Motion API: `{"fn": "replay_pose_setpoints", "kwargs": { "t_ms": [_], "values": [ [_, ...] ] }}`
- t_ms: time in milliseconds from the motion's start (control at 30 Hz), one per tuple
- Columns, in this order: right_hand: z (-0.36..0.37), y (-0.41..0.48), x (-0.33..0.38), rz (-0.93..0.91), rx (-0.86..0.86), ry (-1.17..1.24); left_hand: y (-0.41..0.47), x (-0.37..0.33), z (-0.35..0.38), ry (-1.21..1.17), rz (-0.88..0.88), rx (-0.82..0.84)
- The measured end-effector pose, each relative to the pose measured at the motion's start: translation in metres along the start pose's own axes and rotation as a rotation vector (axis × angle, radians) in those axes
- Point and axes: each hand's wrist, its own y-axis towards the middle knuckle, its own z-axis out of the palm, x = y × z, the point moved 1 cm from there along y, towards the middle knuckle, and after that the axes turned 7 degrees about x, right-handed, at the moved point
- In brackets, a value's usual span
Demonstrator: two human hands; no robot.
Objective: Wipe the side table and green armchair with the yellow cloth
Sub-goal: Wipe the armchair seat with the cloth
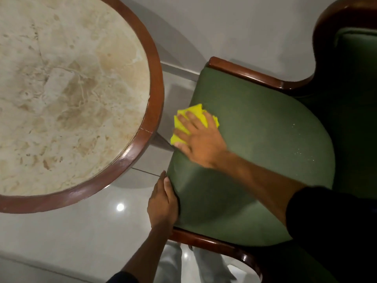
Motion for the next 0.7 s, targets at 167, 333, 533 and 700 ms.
{"fn": "replay_pose_setpoints", "kwargs": {
  "t_ms": [167,333,533,700],
  "values": [
    [0.023,-0.096,-0.094,0.423,-0.097,0.107,0.013,-0.013,-0.004,0.339,0.475,0.047],
    [0.021,-0.133,-0.168,0.890,-0.116,0.392,0.023,-0.008,-0.005,0.381,0.579,0.133],
    [0.028,-0.089,-0.043,0.463,-0.151,0.155,0.033,0.005,-0.021,0.510,0.666,0.236],
    [0.066,-0.174,-0.036,-0.019,-0.066,-0.066,0.033,-0.026,-0.020,0.624,0.803,0.176]
  ]
}}
